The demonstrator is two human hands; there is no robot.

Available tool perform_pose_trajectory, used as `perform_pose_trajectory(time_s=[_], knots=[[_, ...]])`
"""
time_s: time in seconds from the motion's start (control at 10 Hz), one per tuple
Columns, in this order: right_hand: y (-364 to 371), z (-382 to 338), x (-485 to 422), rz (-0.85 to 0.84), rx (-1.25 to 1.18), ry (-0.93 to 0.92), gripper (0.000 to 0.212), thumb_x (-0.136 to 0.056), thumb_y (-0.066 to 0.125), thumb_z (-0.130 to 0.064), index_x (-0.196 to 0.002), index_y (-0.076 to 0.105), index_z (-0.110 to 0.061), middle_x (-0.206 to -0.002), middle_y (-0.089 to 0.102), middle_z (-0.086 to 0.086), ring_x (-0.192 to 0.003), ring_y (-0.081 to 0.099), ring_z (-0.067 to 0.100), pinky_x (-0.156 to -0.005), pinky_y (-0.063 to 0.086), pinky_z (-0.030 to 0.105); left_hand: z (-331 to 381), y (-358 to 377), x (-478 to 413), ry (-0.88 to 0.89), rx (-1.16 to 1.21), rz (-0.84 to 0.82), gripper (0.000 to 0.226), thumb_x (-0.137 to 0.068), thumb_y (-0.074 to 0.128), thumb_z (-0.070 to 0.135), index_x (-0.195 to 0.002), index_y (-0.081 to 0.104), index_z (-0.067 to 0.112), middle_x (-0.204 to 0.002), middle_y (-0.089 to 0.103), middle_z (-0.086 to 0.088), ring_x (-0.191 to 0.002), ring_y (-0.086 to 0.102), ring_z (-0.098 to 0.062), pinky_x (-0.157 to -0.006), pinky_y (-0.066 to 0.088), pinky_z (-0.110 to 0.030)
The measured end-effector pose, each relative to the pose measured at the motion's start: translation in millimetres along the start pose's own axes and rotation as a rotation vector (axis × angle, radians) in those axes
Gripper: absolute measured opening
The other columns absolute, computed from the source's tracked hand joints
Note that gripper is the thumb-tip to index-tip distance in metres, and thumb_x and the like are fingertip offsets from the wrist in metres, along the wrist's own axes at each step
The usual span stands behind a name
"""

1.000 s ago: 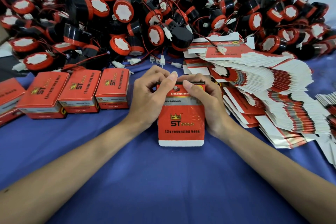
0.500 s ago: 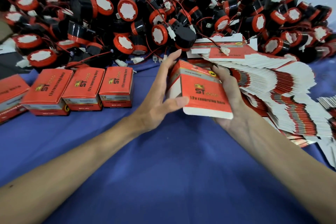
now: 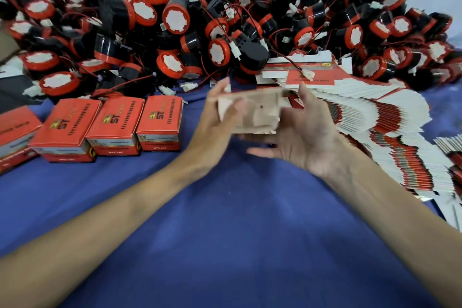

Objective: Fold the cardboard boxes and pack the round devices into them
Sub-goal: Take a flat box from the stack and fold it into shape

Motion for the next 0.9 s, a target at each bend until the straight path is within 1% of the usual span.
perform_pose_trajectory(time_s=[0.1,0.2,0.3,0.4,0.5,0.6,0.7,0.8,0.9], knots=[[-0.6,-12.4,-3.8,0.059,-0.003,0.064,0.079,-0.087,0.037,-0.07,-0.138,0.044,-0.011,-0.111,0.066,0.003,-0.102,0.065,0.031,-0.084,0.056,0.051,-2.4,-10.7,-7.0,-0.131,0.211,0.127,0.059,-0.091,0.039,0.049,-0.135,0.043,0.009,-0.127,0.061,-0.01,-0.112,0.063,-0.022,-0.09,0.053,-0.039],[11.4,-16.5,-1.9,0.094,0.179,0.021,0.074,-0.077,0.059,-0.04,-0.146,0.03,-0.038,-0.104,0.065,-0.027,-0.102,0.063,0.003,-0.076,0.055,0.021,-2.6,-14.4,-6.5,-0.164,0.261,0.194,0.055,-0.095,0.042,0.045,-0.137,0.044,0.009,-0.127,0.062,-0.012,-0.11,0.062,-0.026,-0.088,0.052,-0.043],[16.3,-19.6,5.7,0.231,0.29,-0.077,0.08,-0.073,0.064,-0.048,-0.145,0.029,-0.04,-0.117,0.06,-0.027,-0.106,0.055,-0.007,-0.093,0.047,0.018,-6.2,-10.8,-5.5,-0.156,0.163,0.121,0.064,-0.072,0.051,0.041,-0.124,0.053,0.003,-0.118,0.064,-0.016,-0.109,0.06,-0.03,-0.093,0.048,-0.044],[14.6,-19.8,13.0,0.409,0.374,-0.157,0.067,-0.087,0.065,-0.029,-0.146,0.034,-0.02,-0.109,0.051,-0.031,-0.102,0.051,-0.015,-0.09,0.044,0.015,-3.3,-5.7,-1.2,-0.054,-0.03,0.06,0.035,-0.073,0.052,0.024,-0.107,0.054,0.014,-0.102,0.062,0.003,-0.092,0.057,0.002,-0.077,0.045,-0.013],[10.9,-18.8,19.1,0.516,0.478,-0.193,0.057,-0.09,0.057,0.0,-0.143,0.039,-0.014,-0.116,0.057,-0.014,-0.109,0.054,0.001,-0.093,0.047,0.023,-3.0,-5.3,-0.6,0.003,-0.104,0.078,0.026,-0.08,0.052,0.007,-0.103,0.054,0.018,-0.098,0.061,0.011,-0.082,0.056,0.014,-0.072,0.042,-0.005],[14.4,-19.4,21.2,0.537,0.501,-0.23,0.056,-0.088,0.056,-0.002,-0.141,0.04,-0.015,-0.125,0.058,0.004,-0.111,0.057,0.023,-0.092,0.05,0.042,-0.7,-8.3,-2.6,0.016,-0.072,0.12,0.027,-0.084,0.046,-0.002,-0.093,0.056,0.021,-0.092,0.062,0.012,-0.077,0.057,0.015,-0.068,0.042,-0.004],[16.8,-19.7,20.1,0.56,0.48,-0.248,0.051,-0.095,0.053,-0.036,-0.14,0.041,-0.016,-0.123,0.06,0.005,-0.108,0.059,0.023,-0.087,0.052,0.034,-1.3,-8.1,-2.4,0.03,-0.097,0.146,0.041,-0.088,0.04,-0.015,-0.09,0.056,0.023,-0.091,0.063,0.011,-0.077,0.058,0.013,-0.067,0.043,-0.005],[17.3,-20.0,21.0,0.577,0.492,-0.291,0.05,-0.093,0.05,-0.04,-0.135,0.044,-0.014,-0.11,0.062,0.003,-0.092,0.061,0.017,-0.068,0.043,0.008,0.0,-6.7,-1.3,0.058,-0.113,0.156,0.041,-0.085,0.043,-0.019,-0.093,0.056,0.019,-0.093,0.063,0.007,-0.08,0.059,0.01,-0.069,0.046,-0.008],[17.9,-21.6,22.7,0.575,0.488,-0.303,0.056,-0.077,0.052,-0.015,-0.132,0.045,-0.013,-0.098,0.061,0.0,-0.081,0.059,0.011,-0.061,0.04,0.006,1.7,-5.7,-1.7,0.079,-0.107,0.162,0.04,-0.08,0.046,-0.022,-0.093,0.056,0.015,-0.092,0.063,0.005,-0.079,0.06,0.01,-0.066,0.046,-0.008]])
Point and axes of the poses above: each hand's wrist, its own x-axis away from the middle knuckle, its own y-axis out of the palm, z = x × y, the point moved 6 cm from there along -x, towards the middle knuckle
